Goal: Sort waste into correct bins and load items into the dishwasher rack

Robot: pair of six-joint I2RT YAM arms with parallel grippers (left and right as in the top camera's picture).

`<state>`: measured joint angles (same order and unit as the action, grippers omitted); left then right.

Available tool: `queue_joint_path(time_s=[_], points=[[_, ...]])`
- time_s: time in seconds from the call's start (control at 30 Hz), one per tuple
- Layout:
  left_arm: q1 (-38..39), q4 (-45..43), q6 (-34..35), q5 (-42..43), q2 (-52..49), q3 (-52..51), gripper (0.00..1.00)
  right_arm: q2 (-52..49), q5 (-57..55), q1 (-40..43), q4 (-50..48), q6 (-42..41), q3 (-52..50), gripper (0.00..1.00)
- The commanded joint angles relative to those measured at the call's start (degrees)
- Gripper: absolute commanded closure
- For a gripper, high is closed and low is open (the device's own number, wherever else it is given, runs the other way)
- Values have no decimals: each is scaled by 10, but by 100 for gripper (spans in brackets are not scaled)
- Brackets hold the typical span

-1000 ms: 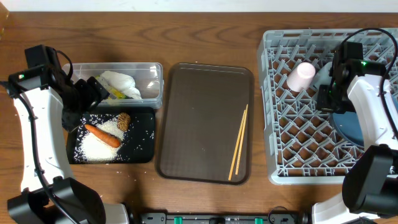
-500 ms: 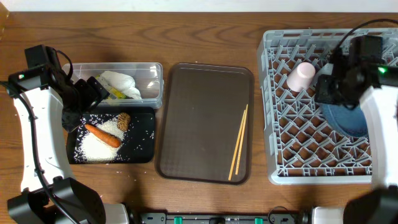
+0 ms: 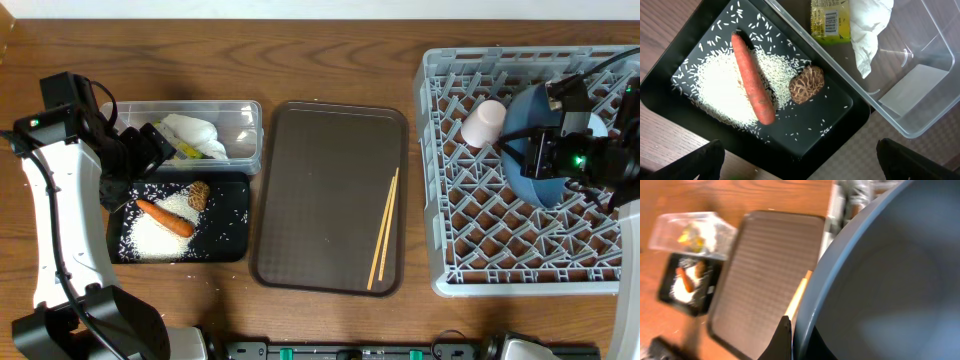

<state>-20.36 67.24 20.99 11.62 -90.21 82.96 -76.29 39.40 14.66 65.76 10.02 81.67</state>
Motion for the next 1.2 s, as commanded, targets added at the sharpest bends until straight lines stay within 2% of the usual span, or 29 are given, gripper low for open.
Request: queue_joint_path(time_s=[0.0,0.17,0.47,0.77,1.17], points=[[-3,2,-1,-3,9,0,2,-10,137,20,0,71,-2,99],[-3,2,-1,-3,9,0,2,-32,208,34,1,105,-11,99],[-3,2,-1,-3,9,0,2,-83,267,45,27,175,-19,99],[-3,2,-1,-3,9,0,2,-126,267,82,61,214,-29,99],[-2,2,-1,-3,9,0,2,-127,273,130,39,218,-118,99]])
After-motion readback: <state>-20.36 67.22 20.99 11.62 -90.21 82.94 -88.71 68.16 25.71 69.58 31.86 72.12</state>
